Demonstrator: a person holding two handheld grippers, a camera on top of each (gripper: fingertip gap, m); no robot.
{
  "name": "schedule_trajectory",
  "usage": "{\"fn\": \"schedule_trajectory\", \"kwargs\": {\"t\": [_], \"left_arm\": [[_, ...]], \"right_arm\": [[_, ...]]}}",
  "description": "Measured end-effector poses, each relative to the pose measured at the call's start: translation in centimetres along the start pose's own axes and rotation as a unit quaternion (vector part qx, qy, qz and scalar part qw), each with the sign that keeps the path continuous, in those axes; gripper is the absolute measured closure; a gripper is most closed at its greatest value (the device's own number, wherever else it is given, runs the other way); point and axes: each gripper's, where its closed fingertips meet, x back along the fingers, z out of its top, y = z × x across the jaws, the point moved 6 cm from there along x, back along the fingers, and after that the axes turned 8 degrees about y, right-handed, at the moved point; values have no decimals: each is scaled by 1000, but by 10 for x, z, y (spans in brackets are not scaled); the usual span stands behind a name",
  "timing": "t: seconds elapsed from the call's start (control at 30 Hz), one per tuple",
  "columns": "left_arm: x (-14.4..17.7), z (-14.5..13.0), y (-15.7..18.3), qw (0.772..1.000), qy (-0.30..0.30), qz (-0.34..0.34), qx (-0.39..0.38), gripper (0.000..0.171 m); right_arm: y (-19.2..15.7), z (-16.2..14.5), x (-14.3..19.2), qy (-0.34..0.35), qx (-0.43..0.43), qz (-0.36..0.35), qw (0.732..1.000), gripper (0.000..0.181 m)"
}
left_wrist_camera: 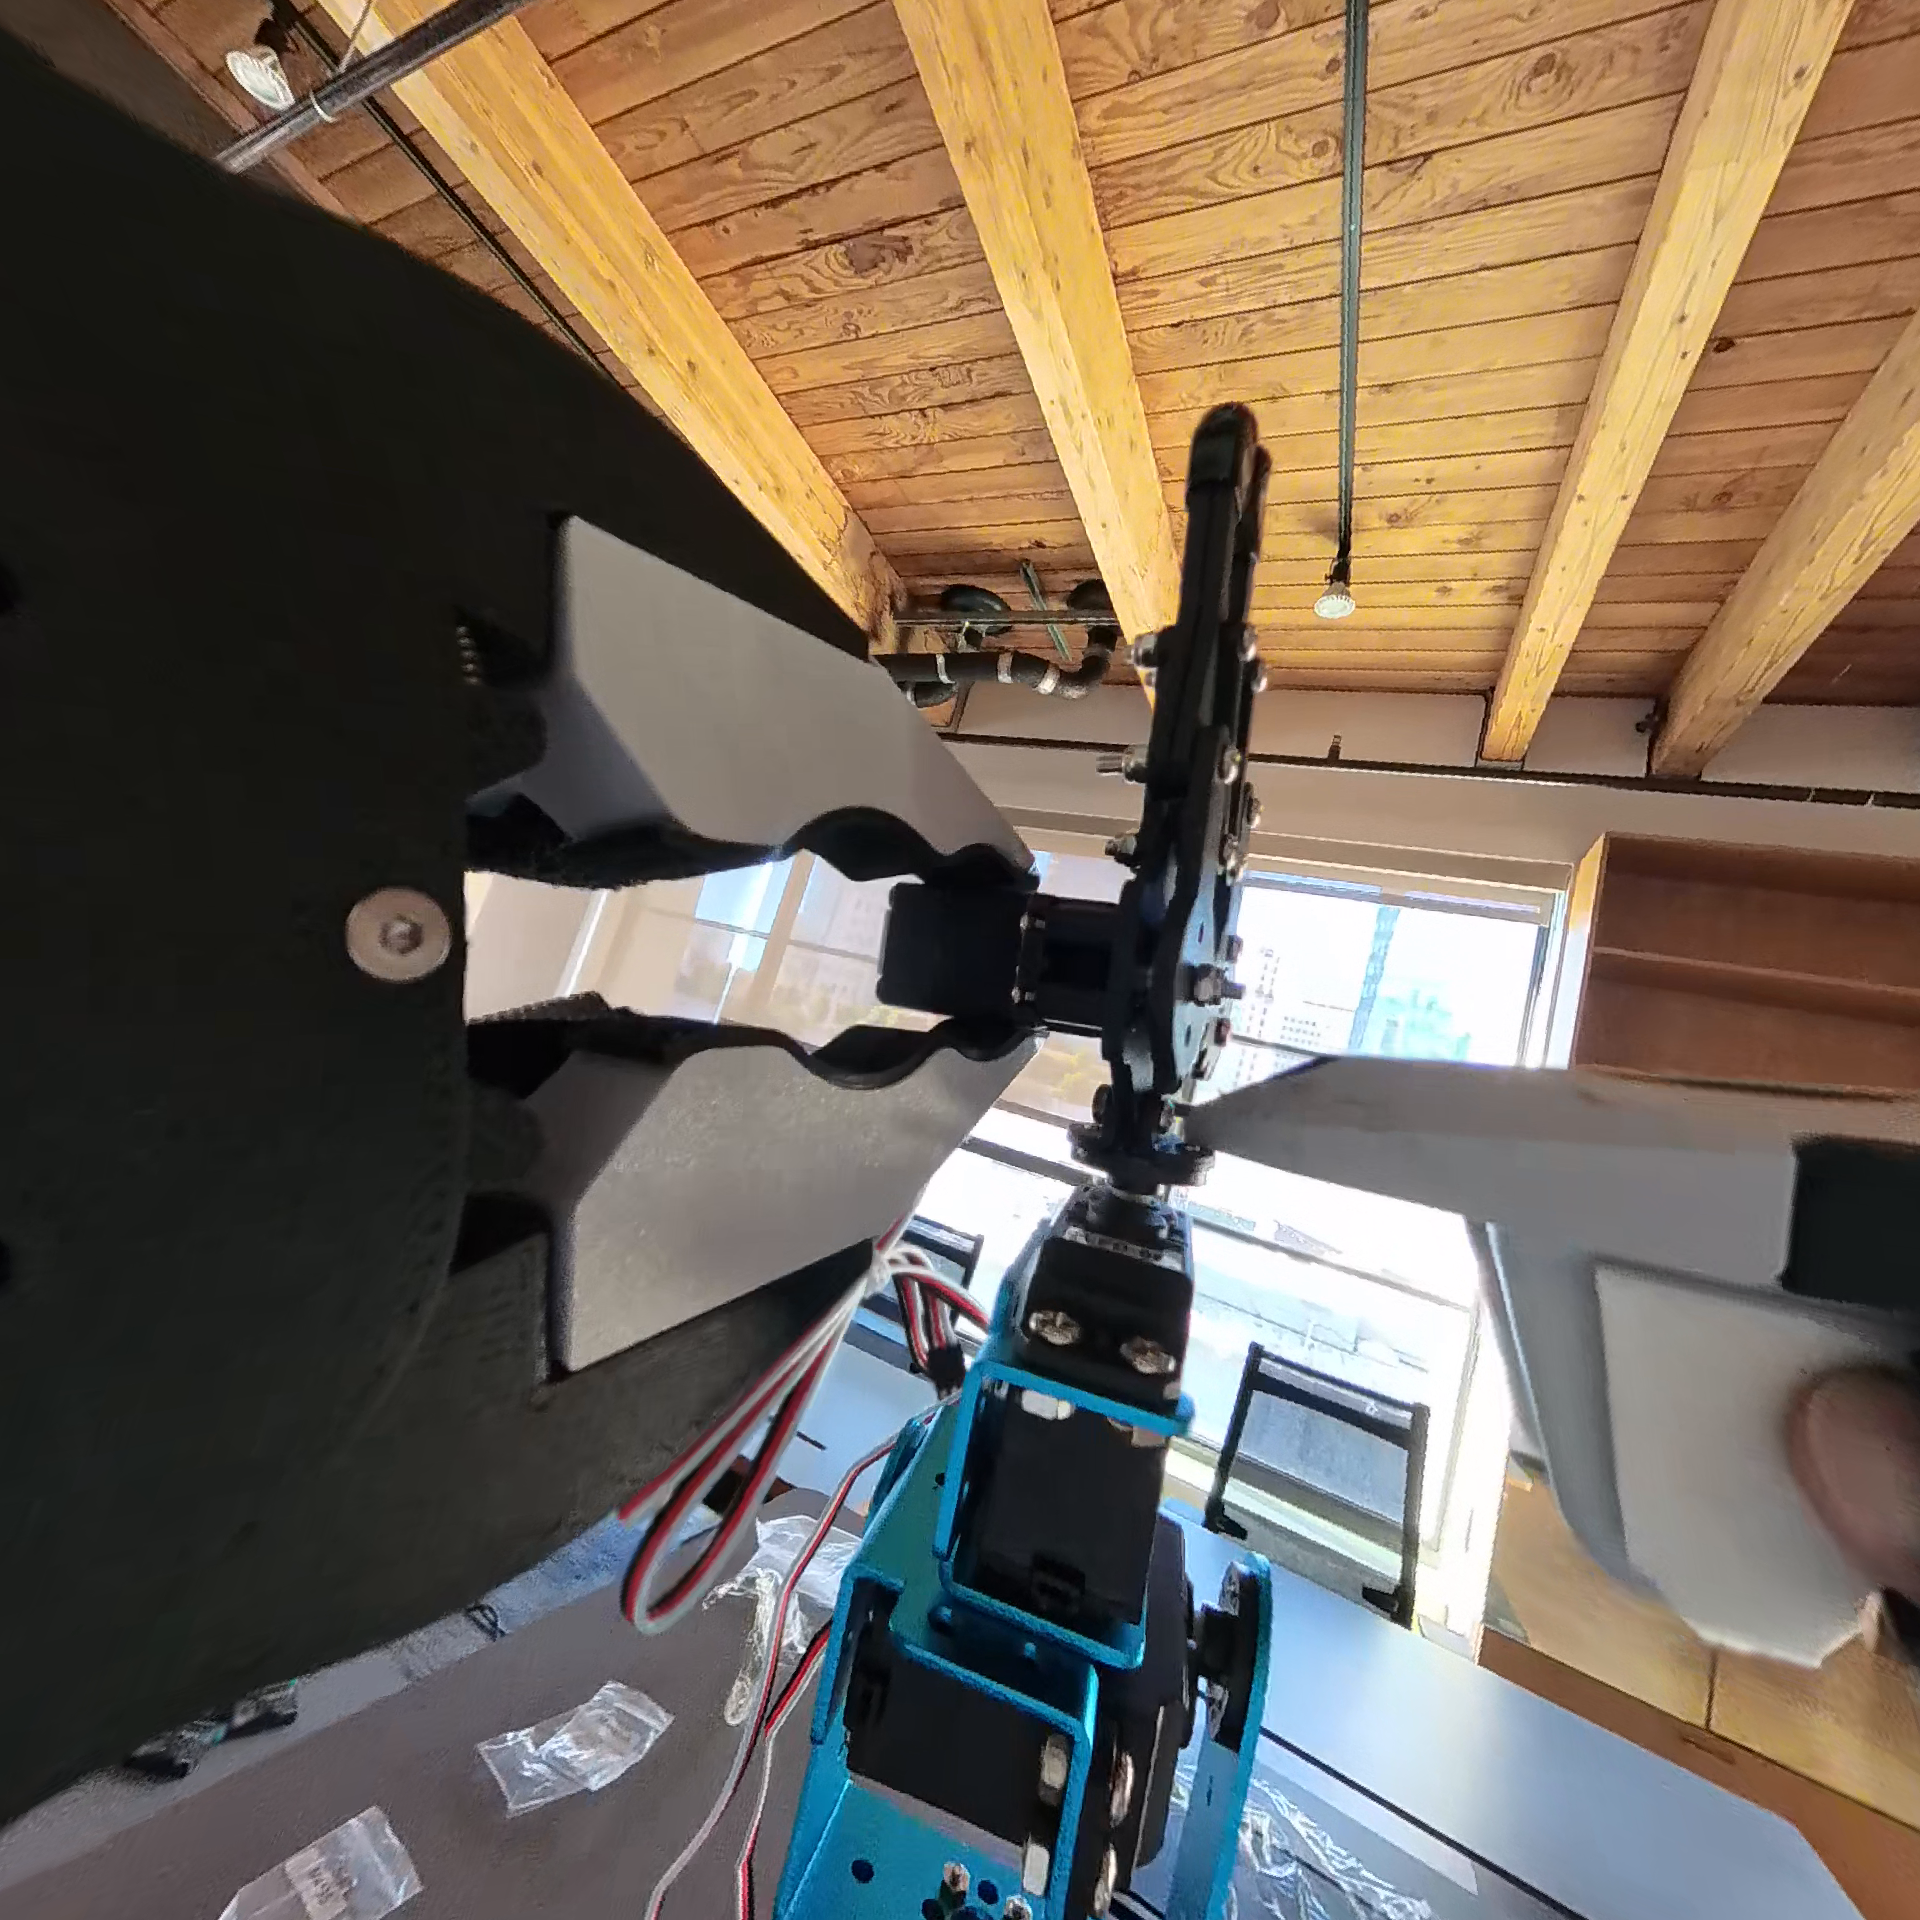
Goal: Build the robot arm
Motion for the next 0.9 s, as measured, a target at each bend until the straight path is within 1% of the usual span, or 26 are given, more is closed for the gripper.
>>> {"fn": "schedule_trajectory", "kwargs": {"t": [0.07,0.17,0.27,0.37,0.47,0.6,0.67,0.77,0.9], "left_arm": [[0,-2,0,1000,-3,-7,-5,150],[-2,-1,-2,999,-5,-31,-6,150],[-3,-1,-2,999,-14,-48,-1,150],[-3,-3,-1,999,-18,-34,-9,150],[-2,-1,1,1000,-15,-19,-15,150],[-1,1,3,1000,-5,5,-18,150],[-1,3,3,1000,-2,1,-16,150],[-3,3,1,1000,-8,-19,-15,150],[-3,4,0,999,-12,-29,-22,150]], "right_arm": [[-1,3,-2,-31,39,-8,999,180],[-1,5,-1,-49,50,-8,998,180],[-2,2,-1,-24,31,-20,999,179],[-5,-4,-3,29,-4,-60,998,179],[-8,-4,-1,39,-2,-86,995,180],[-5,-1,1,15,21,-60,998,180],[-5,-2,3,8,30,-46,998,179],[-2,-4,4,24,16,-37,999,179],[0,-7,5,70,-19,-10,997,179]]}}
